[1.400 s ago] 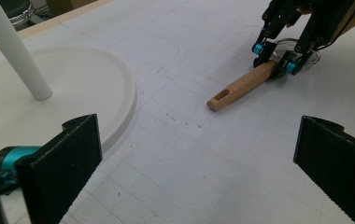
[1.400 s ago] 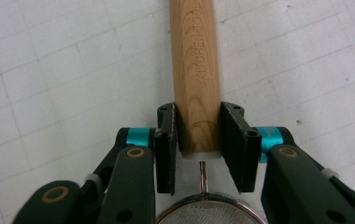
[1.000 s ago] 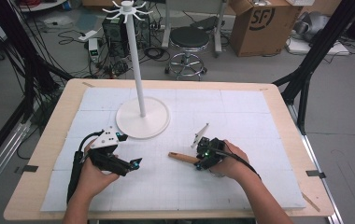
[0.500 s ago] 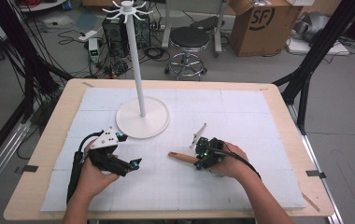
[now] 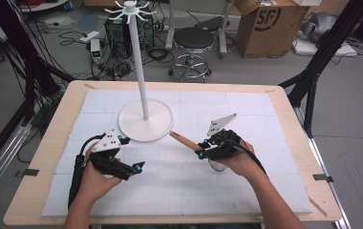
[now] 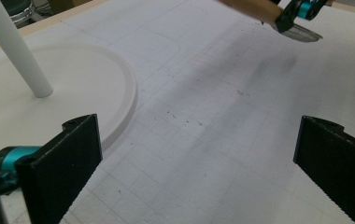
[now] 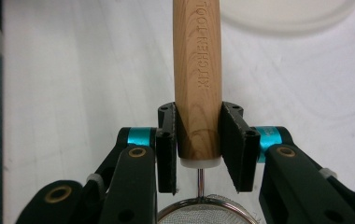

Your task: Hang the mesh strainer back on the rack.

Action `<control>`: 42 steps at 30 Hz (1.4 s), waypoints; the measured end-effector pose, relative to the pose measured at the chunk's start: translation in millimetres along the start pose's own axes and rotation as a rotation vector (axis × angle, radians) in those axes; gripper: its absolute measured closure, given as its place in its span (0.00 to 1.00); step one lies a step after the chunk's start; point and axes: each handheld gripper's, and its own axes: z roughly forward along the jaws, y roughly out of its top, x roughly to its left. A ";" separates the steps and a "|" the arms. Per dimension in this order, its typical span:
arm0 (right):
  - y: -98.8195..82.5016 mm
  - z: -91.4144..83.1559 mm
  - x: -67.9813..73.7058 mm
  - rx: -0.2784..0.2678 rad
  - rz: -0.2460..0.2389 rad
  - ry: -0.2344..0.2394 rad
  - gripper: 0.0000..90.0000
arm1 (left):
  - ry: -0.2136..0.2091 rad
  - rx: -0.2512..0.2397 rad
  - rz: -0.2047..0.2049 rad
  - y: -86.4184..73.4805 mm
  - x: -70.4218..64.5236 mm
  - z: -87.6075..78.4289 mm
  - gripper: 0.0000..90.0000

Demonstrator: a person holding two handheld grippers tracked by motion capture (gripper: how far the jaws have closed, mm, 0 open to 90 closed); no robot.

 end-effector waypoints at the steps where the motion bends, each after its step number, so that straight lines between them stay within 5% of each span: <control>1: 1.2 -2.1 -0.5 -0.021 -0.002 0.007 0.77 | 0.001 0.000 0.000 0.0 0.0 -0.1 0.02; 20: 51.2 -48.4 -20.1 -0.299 -0.047 0.031 0.77 | -0.008 -0.021 -0.005 0.8 -0.3 -2.7 0.02; 42: 121.9 -86.5 -45.4 -0.397 -0.129 0.024 0.76 | -0.013 -0.031 -0.007 1.8 -0.6 -3.7 0.02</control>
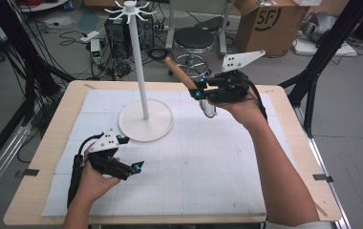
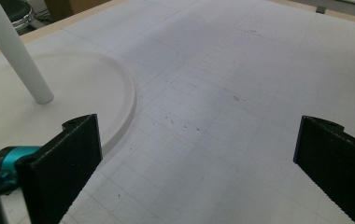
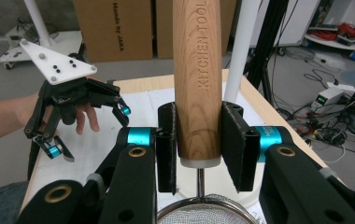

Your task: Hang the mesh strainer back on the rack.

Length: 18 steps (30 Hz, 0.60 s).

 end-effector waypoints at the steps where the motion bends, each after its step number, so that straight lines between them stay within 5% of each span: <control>1: 2.2 0.5 -2.1 -0.003 0.000 0.002 0.76 | 0.000 0.004 0.004 0.0 0.1 0.1 0.02; 18: 44.0 9.4 -29.4 -0.016 -0.014 -0.016 0.76 | -0.011 0.003 0.015 1.7 -1.7 1.7 0.02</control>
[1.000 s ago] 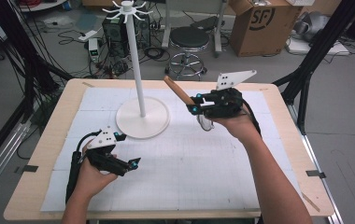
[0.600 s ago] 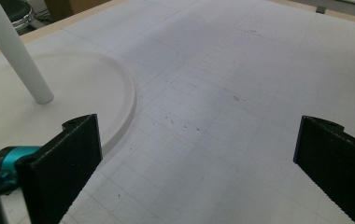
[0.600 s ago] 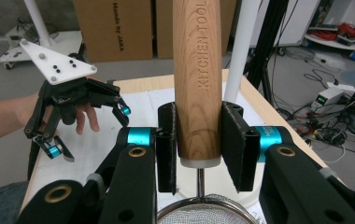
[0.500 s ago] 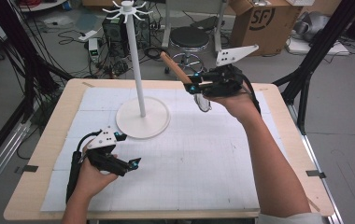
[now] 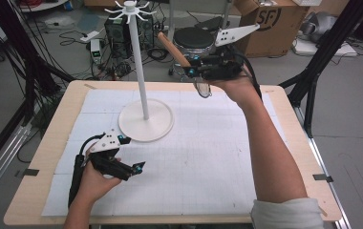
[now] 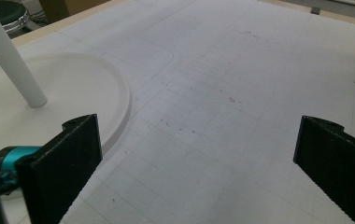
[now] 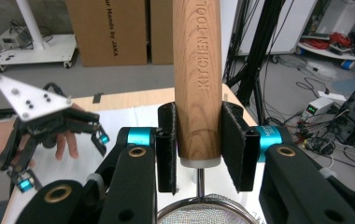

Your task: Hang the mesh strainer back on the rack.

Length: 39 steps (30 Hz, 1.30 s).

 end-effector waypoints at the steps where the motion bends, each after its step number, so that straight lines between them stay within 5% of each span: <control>1: 2.6 0.7 -1.5 -0.001 0.001 -0.003 0.76 | 0.000 0.000 0.000 0.0 0.0 0.0 0.02; 22: 37.2 12.7 -29.1 -0.003 0.030 -0.101 0.76 | -0.005 0.000 -0.002 -1.0 1.1 0.9 0.02; 39: 36.4 24.3 -31.9 0.016 0.050 -0.081 0.77 | -0.003 0.009 0.006 -1.3 0.5 2.1 0.02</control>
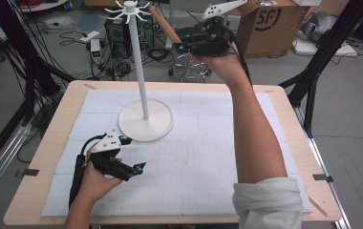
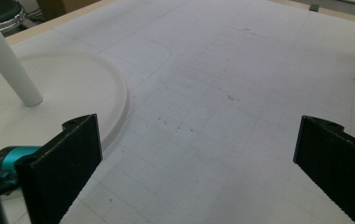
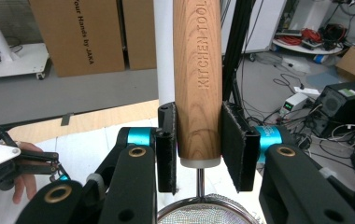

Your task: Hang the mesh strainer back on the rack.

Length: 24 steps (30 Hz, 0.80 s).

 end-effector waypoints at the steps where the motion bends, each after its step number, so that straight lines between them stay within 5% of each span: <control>1: 0.0 0.8 0.8 0.004 0.000 0.001 0.76 | 0.000 0.000 0.000 0.0 0.0 0.0 0.02; 24: 4.1 37.5 20.3 0.093 -0.010 -0.009 0.77 | -0.008 0.008 0.004 0.1 -1.5 1.7 0.02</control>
